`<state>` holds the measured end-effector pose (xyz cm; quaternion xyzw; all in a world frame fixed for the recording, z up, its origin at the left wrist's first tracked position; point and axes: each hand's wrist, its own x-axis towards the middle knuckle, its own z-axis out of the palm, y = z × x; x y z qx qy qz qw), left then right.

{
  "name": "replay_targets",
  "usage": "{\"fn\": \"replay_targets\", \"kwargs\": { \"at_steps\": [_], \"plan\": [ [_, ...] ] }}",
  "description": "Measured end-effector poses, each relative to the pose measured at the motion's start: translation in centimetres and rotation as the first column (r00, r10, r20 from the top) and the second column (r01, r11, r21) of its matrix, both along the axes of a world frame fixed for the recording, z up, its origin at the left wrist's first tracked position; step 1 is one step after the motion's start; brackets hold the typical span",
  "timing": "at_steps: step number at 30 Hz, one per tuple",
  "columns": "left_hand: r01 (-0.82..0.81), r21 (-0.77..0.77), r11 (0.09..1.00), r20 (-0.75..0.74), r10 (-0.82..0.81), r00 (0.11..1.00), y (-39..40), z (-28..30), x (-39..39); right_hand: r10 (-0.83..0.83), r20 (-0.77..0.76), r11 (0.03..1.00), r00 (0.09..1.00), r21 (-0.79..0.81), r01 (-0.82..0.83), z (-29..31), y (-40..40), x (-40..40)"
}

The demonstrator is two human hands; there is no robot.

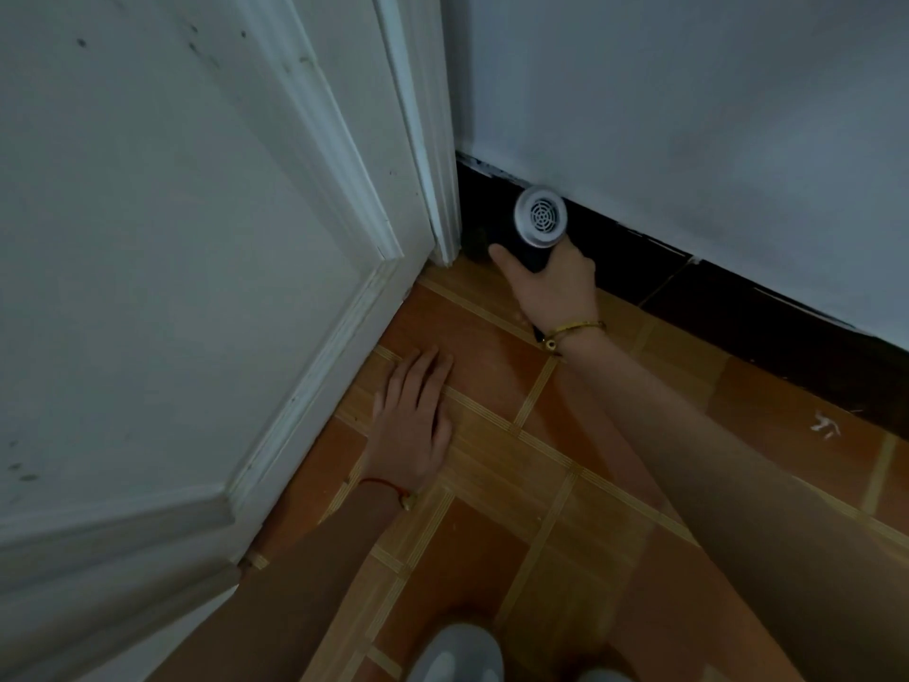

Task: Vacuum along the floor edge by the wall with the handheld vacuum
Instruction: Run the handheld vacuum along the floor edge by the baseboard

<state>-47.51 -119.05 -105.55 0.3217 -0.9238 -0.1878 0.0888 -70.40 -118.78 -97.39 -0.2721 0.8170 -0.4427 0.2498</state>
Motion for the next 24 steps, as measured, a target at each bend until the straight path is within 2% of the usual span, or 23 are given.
{"fn": "replay_targets", "kwargs": {
  "at_steps": [2,7,9,12,15,19,21,24],
  "plan": [
    [0.004,-0.001,1.000,-0.003,-0.004,1.000,0.0,0.0,0.0,-0.024,0.023,1.000,0.999,0.011,0.024,-0.1,0.1,-0.5],
    [-0.004,-0.004,1.000,-0.003,0.004,1.000,0.0,0.1,0.0,-0.034,-0.116,0.999,0.993,-0.014,0.032,-0.5,2.2,-0.2],
    [0.002,-0.001,1.000,-0.005,-0.002,1.000,0.0,0.1,0.0,0.009,-0.078,1.000,0.997,-0.005,-0.010,-0.2,2.4,0.2],
    [0.002,0.000,1.000,-0.021,-0.002,1.000,0.1,0.3,0.0,0.120,0.059,0.993,0.991,0.007,-0.121,0.5,2.3,1.2],
    [-0.023,0.014,1.000,-0.055,0.023,0.998,0.6,0.8,0.4,0.230,0.030,0.972,0.973,0.039,-0.231,0.6,2.0,2.4],
    [-0.011,0.022,1.000,-0.065,0.013,0.998,1.7,1.5,2.9,0.188,-0.014,0.982,0.982,0.008,-0.188,0.4,1.2,3.8],
    [0.002,0.041,0.999,-0.053,0.000,0.999,2.4,1.6,4.3,0.205,0.022,0.979,0.978,0.003,-0.205,0.3,1.2,4.5],
    [-0.026,0.044,0.999,-0.045,0.028,0.999,3.2,1.4,6.1,0.322,0.128,0.944,0.938,0.036,-0.328,0.3,1.8,5.4]
  ]
}}
